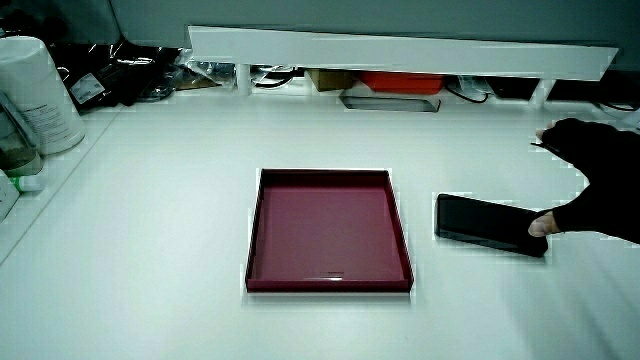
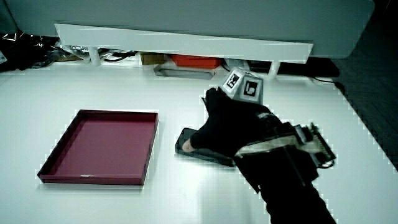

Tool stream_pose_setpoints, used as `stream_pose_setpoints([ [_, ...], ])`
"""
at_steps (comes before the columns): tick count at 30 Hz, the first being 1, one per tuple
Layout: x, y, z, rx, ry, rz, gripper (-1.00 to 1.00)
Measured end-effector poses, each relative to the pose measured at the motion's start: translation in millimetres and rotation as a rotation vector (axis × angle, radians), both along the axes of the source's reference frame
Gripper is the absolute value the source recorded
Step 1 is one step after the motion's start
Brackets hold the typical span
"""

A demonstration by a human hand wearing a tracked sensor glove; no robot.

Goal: Pick battery from desk

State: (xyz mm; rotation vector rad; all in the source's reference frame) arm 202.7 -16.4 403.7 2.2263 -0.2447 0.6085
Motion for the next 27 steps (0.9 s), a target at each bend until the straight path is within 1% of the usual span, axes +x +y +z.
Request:
stream_pose_setpoints([
  [2, -1.6, -5.1, 10.0, -0.02, 0.0, 0.004, 0.0],
  [4, -2.9, -9.7, 21.7, 0.064, 0.039, -0.046, 0.0],
  [5, -4.4, -11.1, 24.8, 0.056, 0.039, -0.028, 0.0],
  [6, -2.8, -12.5, 33.7, 0.039, 0.053, -0.02, 0.0],
  [7, -2.2, -13.9, 39.3, 0.032, 0.047, -0.01, 0.0],
  [9, -1.5, -16.1, 50.2, 0.012, 0.059, 0.0, 0.0],
  [11, -3.1, -18.5, 57.4, -0.005, 0.044, 0.007, 0.0],
  [12, -2.3, -19.6, 64.0, -0.006, 0.057, 0.02, 0.0],
  [13, -3.3, -20.4, 67.7, -0.007, 0.063, 0.011, 0.0],
  [15, -5.8, -21.5, 72.4, -0.015, 0.06, 0.024, 0.0],
  [18, -8.4, -22.0, 87.8, -0.054, 0.065, 0.023, 0.0],
  [19, -8.4, -22.1, 95.3, -0.071, 0.081, 0.025, 0.0],
  [22, -10.4, -22.9, 109.9, -0.085, 0.102, 0.024, 0.0],
  [23, -11.2, -22.9, 112.7, -0.092, 0.097, 0.027, 0.0],
  [24, -9.7, -23.0, 120.1, -0.108, 0.111, 0.035, 0.0],
  [25, -9.4, -23.0, 122.7, -0.115, 0.104, 0.043, 0.0],
  [26, -7.1, -23.2, 129.8, -0.126, 0.113, 0.054, 0.0],
  [27, -8.8, -23.6, 128.0, -0.127, 0.105, 0.057, 0.0],
])
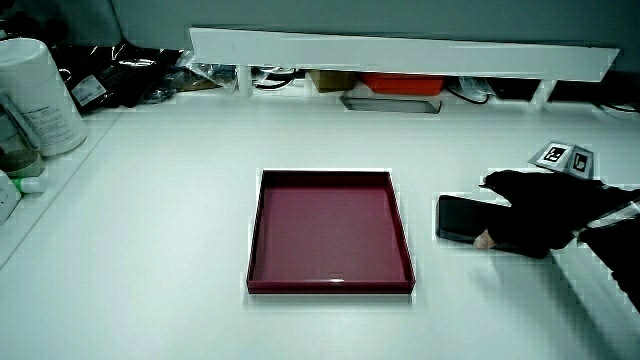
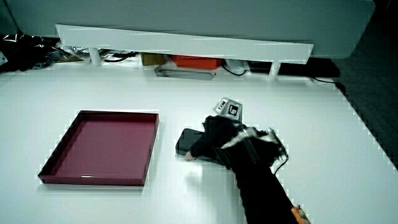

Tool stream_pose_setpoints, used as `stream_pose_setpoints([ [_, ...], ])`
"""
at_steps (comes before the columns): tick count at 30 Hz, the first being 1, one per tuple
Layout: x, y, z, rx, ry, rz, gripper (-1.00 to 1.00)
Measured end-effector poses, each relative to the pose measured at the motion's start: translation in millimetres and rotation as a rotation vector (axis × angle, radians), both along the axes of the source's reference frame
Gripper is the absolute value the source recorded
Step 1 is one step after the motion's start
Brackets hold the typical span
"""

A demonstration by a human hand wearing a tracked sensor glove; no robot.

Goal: Pick battery from desk

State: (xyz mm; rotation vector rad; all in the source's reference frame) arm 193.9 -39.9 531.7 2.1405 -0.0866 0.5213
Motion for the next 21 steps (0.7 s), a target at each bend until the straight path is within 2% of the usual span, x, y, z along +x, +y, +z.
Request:
stream_pose_setpoints([
  [3, 2.3, -0.2, 13.5, -0.025, 0.025, 0.014, 0.0],
  [7, 3.2, -0.3, 22.9, -0.045, 0.025, 0.021, 0.0],
  [11, 1.6, -0.4, 24.9, -0.037, 0.033, 0.018, 0.0],
  [13, 0.5, -0.2, 24.3, -0.015, 0.044, 0.016, 0.0],
  [15, -2.2, 0.6, 19.7, -0.002, 0.032, 0.012, 0.11],
  [17, -2.5, 0.7, 20.4, 0.034, 0.046, 0.008, 0.22],
  [21, -5.3, 1.6, 13.2, 0.094, 0.034, -0.001, 0.44],
])
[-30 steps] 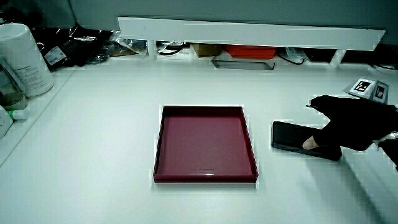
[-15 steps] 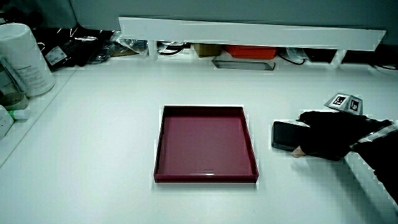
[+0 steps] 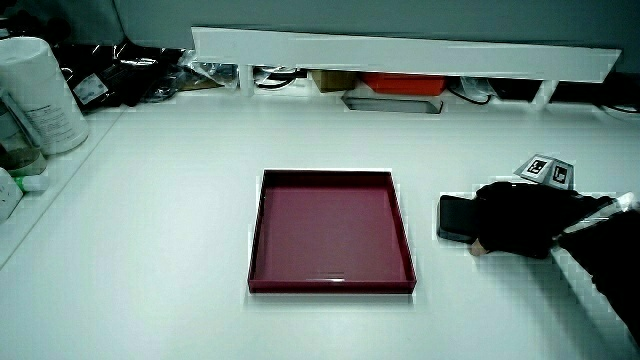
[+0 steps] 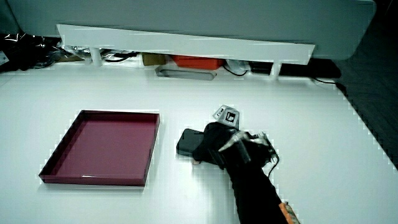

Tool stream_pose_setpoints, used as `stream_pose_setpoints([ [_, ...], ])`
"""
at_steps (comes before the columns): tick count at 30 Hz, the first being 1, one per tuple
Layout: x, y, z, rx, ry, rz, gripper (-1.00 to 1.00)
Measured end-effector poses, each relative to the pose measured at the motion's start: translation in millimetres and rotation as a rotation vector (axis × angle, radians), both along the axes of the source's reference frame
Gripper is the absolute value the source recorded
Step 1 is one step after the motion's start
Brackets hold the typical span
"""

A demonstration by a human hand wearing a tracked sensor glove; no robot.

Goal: Pick battery from desk

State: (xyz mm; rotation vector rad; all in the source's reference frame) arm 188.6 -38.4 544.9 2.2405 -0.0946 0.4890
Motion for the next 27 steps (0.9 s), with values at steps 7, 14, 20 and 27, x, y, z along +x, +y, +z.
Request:
stream_pose_setpoints([
  [7, 0.3, 0.4, -2.8, 0.029, -0.014, -0.016, 0.83],
  [14, -0.5, -1.5, -14.1, 0.066, -0.044, -0.008, 1.0],
  [20, -23.3, -7.8, -43.6, 0.118, -0.066, -0.073, 1.0],
  [27, -61.9, -5.3, -77.8, 0.179, -0.132, -0.152, 1.0],
])
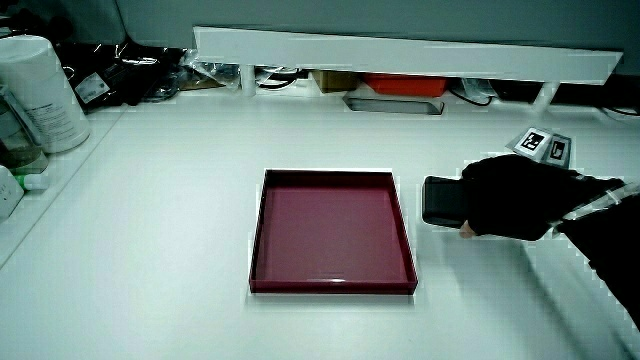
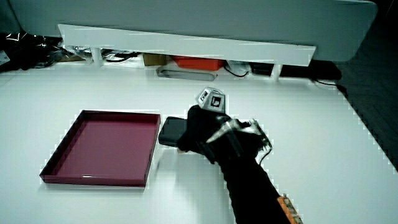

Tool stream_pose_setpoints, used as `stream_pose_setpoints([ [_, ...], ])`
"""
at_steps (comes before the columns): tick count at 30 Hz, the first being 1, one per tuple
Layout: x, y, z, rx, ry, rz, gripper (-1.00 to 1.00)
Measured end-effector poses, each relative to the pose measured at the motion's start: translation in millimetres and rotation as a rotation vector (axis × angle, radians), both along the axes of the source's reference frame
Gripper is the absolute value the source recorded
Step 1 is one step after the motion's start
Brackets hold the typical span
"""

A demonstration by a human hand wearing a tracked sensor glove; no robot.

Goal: Pick battery from desk

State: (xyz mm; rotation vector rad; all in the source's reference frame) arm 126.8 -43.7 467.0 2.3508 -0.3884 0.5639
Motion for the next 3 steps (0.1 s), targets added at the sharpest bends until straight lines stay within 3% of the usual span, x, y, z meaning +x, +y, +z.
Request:
stream_pose_setpoints([
  [1, 1.2, -1.2, 32.8, -0.077, -0.096, -0.03, 1.0],
  [3, -12.0, 0.1, 24.2, -0.073, -0.101, -0.051, 1.0],
])
